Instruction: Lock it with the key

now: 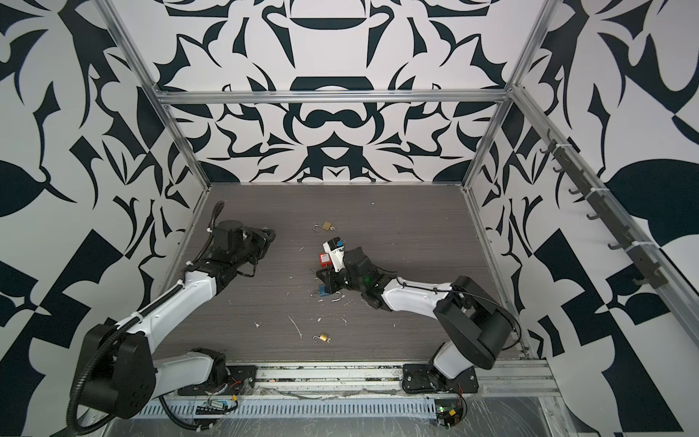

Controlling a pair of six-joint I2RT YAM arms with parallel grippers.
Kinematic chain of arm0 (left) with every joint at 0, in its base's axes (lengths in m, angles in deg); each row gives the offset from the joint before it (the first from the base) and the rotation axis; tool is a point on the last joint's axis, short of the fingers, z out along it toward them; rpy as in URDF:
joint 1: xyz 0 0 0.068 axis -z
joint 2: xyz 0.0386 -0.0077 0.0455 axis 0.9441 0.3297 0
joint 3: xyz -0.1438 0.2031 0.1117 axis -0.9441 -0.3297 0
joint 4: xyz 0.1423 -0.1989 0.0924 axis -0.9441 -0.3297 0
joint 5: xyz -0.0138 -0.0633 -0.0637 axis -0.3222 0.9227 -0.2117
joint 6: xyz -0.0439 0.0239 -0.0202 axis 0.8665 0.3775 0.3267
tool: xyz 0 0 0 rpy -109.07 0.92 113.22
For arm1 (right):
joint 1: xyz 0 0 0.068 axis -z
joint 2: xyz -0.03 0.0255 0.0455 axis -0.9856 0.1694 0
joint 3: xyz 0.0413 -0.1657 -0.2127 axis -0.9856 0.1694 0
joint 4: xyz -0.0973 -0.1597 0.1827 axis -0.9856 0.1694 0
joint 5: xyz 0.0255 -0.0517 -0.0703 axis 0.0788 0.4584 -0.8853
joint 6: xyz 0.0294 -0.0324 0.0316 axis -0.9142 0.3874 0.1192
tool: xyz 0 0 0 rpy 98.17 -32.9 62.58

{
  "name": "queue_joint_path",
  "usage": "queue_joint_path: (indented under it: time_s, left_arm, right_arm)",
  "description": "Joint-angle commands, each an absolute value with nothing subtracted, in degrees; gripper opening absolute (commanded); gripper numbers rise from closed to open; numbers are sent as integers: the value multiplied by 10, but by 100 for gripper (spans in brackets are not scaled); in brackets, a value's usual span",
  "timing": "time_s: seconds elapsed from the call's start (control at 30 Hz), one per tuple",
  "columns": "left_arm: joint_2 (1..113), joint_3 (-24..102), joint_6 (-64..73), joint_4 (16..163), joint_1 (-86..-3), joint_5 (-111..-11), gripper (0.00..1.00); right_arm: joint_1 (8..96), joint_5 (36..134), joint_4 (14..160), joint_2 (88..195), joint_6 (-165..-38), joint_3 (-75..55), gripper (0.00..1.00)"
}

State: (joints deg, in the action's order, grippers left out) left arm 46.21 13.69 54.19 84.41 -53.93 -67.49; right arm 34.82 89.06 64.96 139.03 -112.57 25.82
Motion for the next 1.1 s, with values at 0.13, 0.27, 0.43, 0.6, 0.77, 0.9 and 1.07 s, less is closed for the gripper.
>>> queue_joint_path:
  time_s: [0.13, 0.27, 0.43, 0.6, 0.77, 0.9, 1.07]
  left_arm:
    - [511, 262, 306, 595, -485, -665, 0]
    - [522, 283, 253, 512, -430, -711, 0]
    - [537, 285, 219, 435, -349, -754, 0]
    - [550, 262, 215, 431, -321, -756, 0]
    - [578, 257, 221, 392, -321, -789, 0]
    - [599, 248, 231, 382, -321, -783, 0]
    - [616, 215, 247, 383, -322, -794, 0]
  right_arm:
    - [399, 793, 813, 1292, -1143, 233, 0]
    - [407, 807, 836, 1279, -1125, 226, 0]
    - [406, 872, 843, 1311, -1115, 204, 0]
    - [405, 889, 834, 1337, -1124, 196, 0]
    - [393, 919, 831, 1369, -1128, 188, 0]
    - [368, 947, 829, 1405, -1127, 171, 0]
    - [340, 970, 813, 1451, -1128, 154, 0]
